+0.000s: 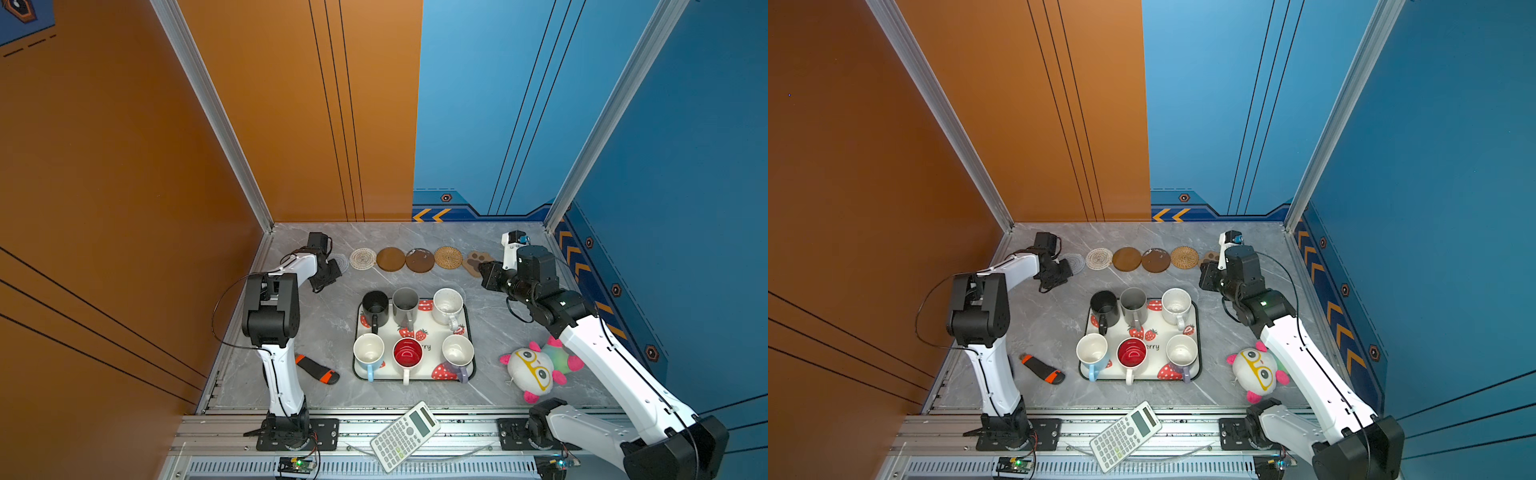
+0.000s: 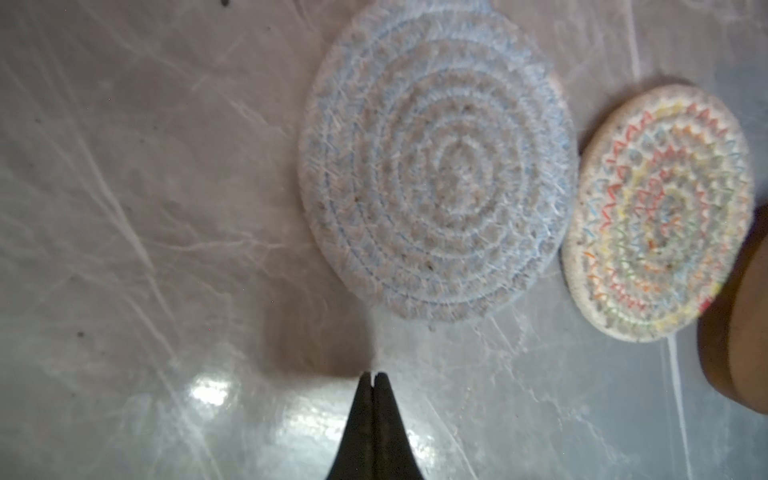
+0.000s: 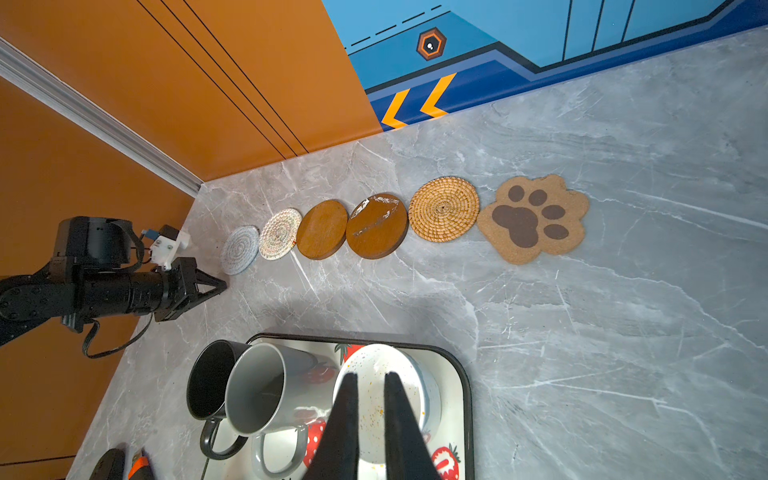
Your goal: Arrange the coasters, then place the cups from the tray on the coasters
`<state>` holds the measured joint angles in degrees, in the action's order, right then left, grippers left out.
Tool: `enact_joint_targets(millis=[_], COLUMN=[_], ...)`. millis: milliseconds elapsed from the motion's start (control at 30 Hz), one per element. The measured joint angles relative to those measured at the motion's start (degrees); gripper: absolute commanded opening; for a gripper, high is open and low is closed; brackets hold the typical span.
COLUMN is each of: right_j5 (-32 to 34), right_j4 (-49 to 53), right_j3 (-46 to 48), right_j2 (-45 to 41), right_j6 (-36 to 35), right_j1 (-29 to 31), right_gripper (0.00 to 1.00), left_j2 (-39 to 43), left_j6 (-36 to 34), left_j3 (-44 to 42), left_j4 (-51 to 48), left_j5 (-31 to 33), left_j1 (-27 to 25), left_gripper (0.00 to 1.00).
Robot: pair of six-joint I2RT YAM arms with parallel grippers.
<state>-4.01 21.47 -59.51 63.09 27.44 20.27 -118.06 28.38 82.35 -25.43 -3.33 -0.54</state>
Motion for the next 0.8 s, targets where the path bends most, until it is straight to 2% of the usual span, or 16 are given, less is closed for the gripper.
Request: enact_joint_targets(millis=[467, 800], right_j5=[1.8, 2.6], right_j4=[0.0, 0.0], right_j3=[0.0, 0.0], right_j2=[-0.8, -0.6], right_j6=[2.0, 2.0], right_j1=[1.0, 1.7], right_gripper=[0.12, 0.17], left_j2=[-4.7, -3.4], left_j6=[0.0, 0.0], left_j3=[6.4, 4.9], left_j4=[0.0, 0.1], left_j5=[-3.2, -4.4], left_j1=[0.5, 0.0], left_gripper=[0.00, 0.00])
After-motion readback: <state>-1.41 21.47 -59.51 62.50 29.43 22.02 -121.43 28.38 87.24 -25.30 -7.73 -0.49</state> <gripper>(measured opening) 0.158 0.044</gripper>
